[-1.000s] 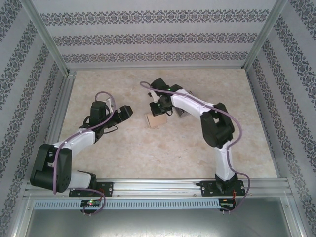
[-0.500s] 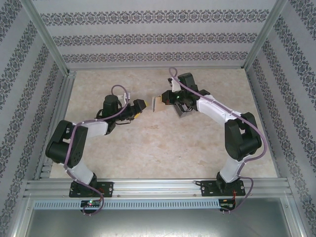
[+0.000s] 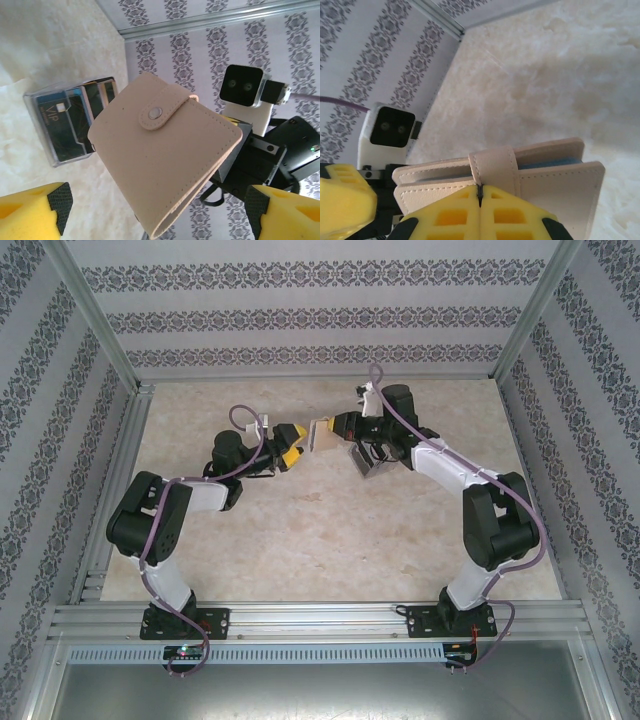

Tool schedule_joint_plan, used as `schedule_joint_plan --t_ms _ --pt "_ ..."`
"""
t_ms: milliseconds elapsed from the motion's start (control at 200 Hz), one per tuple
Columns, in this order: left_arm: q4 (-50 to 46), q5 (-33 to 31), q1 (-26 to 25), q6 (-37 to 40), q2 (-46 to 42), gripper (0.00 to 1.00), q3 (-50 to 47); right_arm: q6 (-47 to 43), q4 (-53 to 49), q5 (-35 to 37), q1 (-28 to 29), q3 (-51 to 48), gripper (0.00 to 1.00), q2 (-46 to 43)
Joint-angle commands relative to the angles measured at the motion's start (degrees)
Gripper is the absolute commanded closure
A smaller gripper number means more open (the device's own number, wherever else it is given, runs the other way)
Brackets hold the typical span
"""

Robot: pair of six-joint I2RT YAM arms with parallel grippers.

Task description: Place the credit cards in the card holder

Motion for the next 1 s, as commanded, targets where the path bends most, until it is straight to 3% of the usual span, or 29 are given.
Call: schedule_joint_plan --t_ms 0,340,680,904,994 --pt "6.69 -1.29 -1.21 -5.95 0.85 0.1 1.65 5.36 10.25 -2.59 -0.71 -1.32 1.0 -1.45" --pt "2.38 -3.45 -2.76 -9.11 -1.33 0.05 2.7 9.44 17.65 -0.7 -0.16 -1.61 1.0 1.23" --pt "2.86 -5.13 -2.97 -11.68 -1.11 0.09 4.65 8.69 17.9 -0.53 1.88 -1.94 1.0 2.52" --pt "-0.04 -4.74 -2.94 -8.49 -1.48 0.25 5.29 7.93 17.33 -0.87 2.79 -2.91 1.0 2.37" --pt "-3.99 -4.0 -2.78 -4.97 -2.28 0.38 5.69 7.95 17.33 -1.0 2.79 -3.82 1.0 2.29"
